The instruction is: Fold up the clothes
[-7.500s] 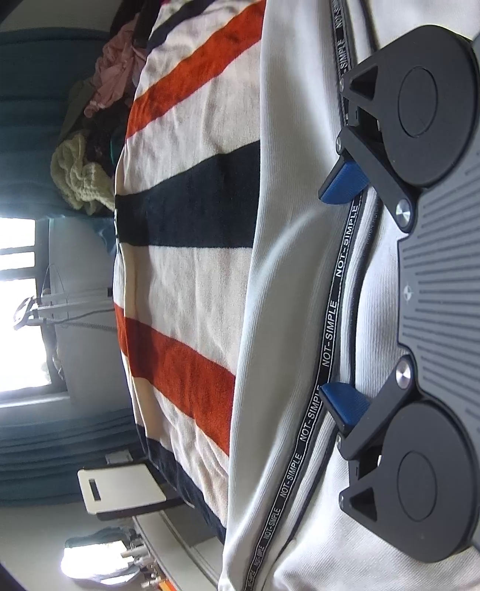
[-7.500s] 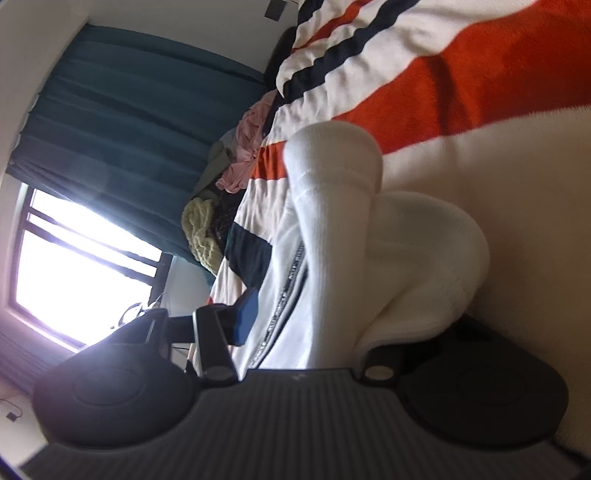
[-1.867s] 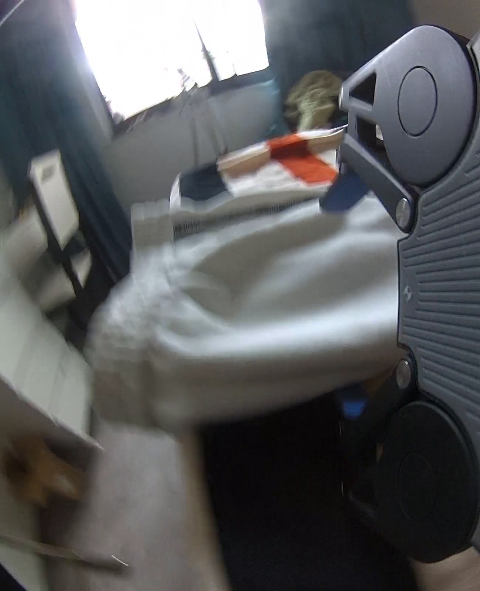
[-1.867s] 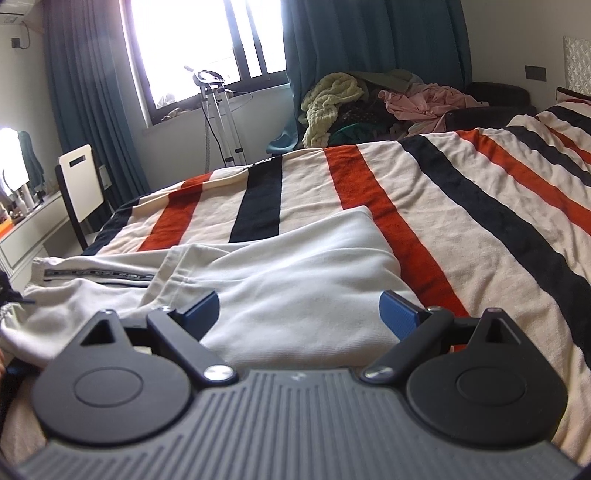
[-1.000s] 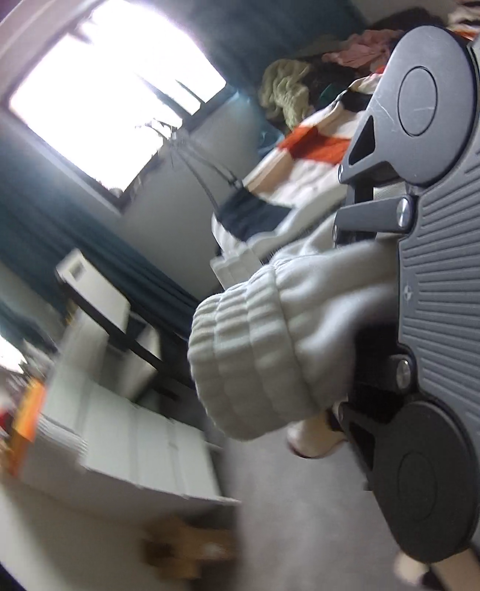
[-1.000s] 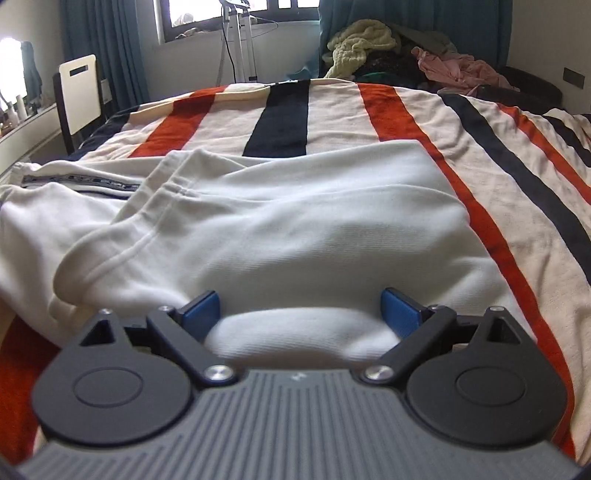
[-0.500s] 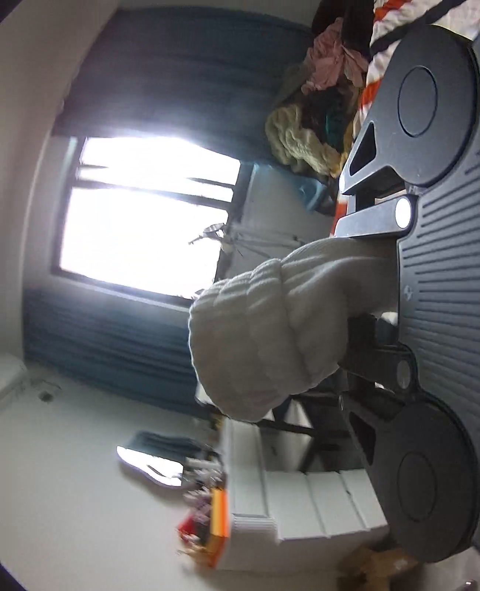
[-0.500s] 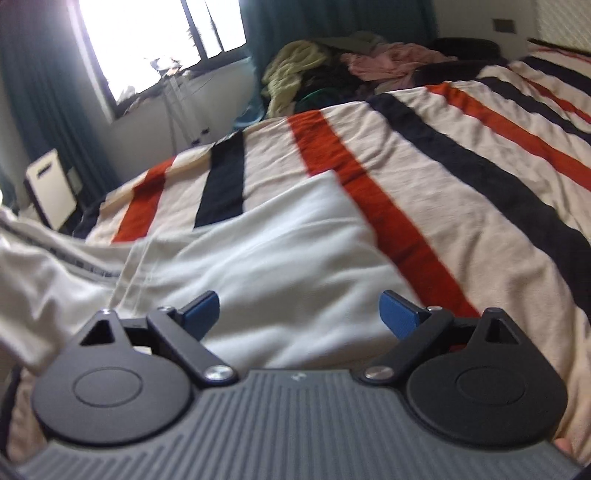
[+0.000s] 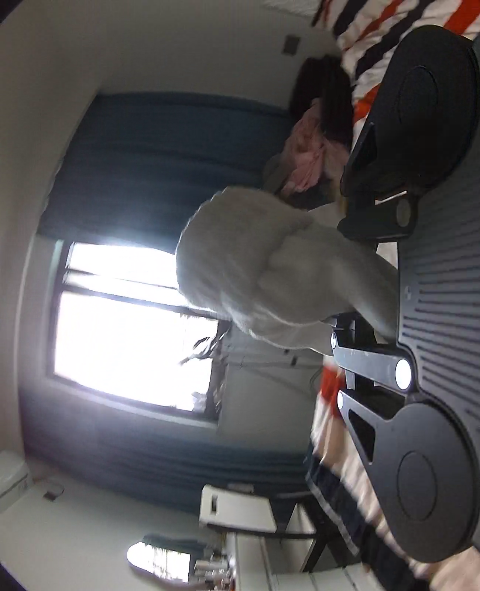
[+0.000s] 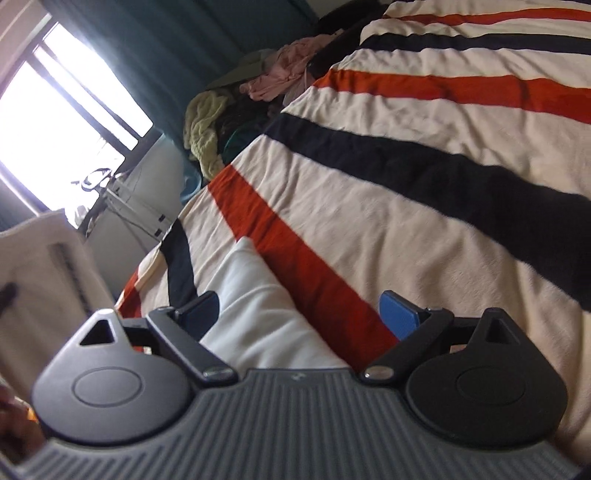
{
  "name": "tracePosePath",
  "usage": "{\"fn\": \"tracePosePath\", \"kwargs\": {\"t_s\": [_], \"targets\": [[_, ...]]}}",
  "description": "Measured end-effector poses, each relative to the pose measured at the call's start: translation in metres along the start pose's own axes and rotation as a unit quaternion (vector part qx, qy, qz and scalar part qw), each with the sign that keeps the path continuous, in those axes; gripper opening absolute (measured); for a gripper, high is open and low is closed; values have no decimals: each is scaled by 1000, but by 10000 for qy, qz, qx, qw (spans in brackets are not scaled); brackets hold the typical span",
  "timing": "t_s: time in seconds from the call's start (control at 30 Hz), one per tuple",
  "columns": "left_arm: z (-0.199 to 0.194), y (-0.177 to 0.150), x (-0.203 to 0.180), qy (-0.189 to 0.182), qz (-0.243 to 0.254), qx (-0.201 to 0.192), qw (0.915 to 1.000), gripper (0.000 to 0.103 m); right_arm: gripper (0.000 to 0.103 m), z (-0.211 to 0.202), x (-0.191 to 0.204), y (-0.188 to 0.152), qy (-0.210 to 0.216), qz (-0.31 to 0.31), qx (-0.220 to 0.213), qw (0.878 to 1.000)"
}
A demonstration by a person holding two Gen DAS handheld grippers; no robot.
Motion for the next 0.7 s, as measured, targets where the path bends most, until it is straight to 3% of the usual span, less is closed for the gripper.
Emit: {"fn": "tracePosePath", "kwargs": {"t_s": [0.1,0.17,0.27,0.4,0.53,0.63,0.7], "targets": [[8,-58,-54,-339,253,355,9985,18,95,-5,-9,13,1,68,-161,9998],[5,-104,-73,-548,455,807,9942,17,95,-8,-15,22,2,114,-268,9996],[0,-149,-84,-670,599,1338,9869,18,95,-12,-23,34,15,194,-408,9990],[0,-149,-68,-768,613,1546,9831,25,95,3,-27,22,340,599,-63,9976],[7,-136,-28,-780,487,1880,9779,51,95,21,-23,3,833,1144,441,9889],[12,-126,3,-788,392,2129,9731,57,95,22,-11,-5,1242,1324,559,9818],[15,-120,23,-794,328,2294,9695,67,95,20,-2,-7,1491,1340,558,9781]]}}
Point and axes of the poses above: each gripper's, at about its wrist camera, not at the fingertips, and z roughly the way its jaws point, x to its left, y to its top, the point moved 5 cm from there along z, roughly the way its jaws point, and after that the axes turned 11 degrees about -x, right-handed, at the moved point
